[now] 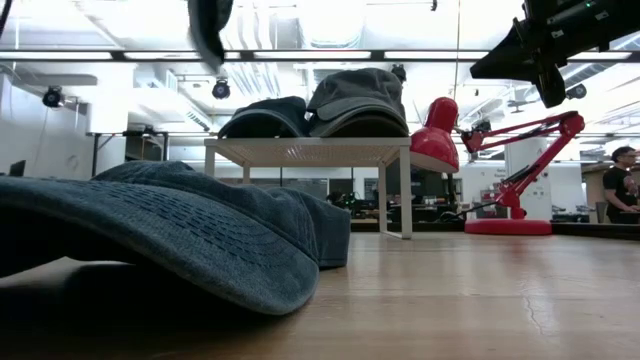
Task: Stack small to large cups/mugs on shelf
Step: Stack the left blue cup on the other blue cup on the shelf
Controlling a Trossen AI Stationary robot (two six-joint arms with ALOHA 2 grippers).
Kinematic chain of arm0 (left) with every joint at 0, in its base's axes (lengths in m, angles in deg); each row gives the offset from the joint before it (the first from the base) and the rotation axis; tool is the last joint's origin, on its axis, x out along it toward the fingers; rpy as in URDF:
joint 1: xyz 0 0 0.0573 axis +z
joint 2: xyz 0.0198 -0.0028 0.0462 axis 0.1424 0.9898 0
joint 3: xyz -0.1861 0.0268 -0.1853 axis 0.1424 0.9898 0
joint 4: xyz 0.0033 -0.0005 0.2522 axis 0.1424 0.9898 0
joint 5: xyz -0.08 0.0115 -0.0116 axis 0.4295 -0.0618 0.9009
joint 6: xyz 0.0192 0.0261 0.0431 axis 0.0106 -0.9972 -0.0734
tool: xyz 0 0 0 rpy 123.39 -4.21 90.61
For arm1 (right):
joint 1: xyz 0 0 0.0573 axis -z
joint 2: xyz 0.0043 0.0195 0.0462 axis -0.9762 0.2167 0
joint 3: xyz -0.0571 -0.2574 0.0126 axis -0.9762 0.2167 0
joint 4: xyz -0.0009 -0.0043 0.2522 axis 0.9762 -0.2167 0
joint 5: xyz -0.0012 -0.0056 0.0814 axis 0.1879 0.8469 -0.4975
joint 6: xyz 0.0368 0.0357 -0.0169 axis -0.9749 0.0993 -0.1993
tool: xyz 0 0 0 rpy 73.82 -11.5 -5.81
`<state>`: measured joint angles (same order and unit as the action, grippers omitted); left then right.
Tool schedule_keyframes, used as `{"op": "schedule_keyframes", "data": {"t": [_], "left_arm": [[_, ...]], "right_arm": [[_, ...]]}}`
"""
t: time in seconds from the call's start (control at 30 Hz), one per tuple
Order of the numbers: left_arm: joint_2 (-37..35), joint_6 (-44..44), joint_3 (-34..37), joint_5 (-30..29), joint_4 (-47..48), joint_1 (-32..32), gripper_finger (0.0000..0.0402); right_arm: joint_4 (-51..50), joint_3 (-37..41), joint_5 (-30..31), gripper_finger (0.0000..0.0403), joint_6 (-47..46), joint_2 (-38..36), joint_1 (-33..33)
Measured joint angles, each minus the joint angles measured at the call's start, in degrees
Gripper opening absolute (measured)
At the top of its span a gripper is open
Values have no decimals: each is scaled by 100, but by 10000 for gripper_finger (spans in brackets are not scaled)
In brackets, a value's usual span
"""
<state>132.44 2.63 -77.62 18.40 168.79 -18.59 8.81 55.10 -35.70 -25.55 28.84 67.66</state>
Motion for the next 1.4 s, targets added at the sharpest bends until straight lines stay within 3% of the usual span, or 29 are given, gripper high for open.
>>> {"op": "schedule_keyframes", "data": {"t": [0.27,0.5,0.67,1.23,1.4], "left_arm": [[52,-2036,-943,-46,-371,1201,0],[275,-3822,-1145,729,-1404,2425,0],[506,-4121,-1132,1447,-1335,3136,0],[1448,-4407,-2448,1768,-86,3674,0],[1886,-4408,-2505,2189,4,3961,0]], "right_arm": [[0,0,0,29,2,0,0],[0,0,0,29,0,0,0],[0,0,0,29,-3,0,0],[2,0,136,29,-11,2,-2],[4,1,121,29,-24,0,-1]]}}
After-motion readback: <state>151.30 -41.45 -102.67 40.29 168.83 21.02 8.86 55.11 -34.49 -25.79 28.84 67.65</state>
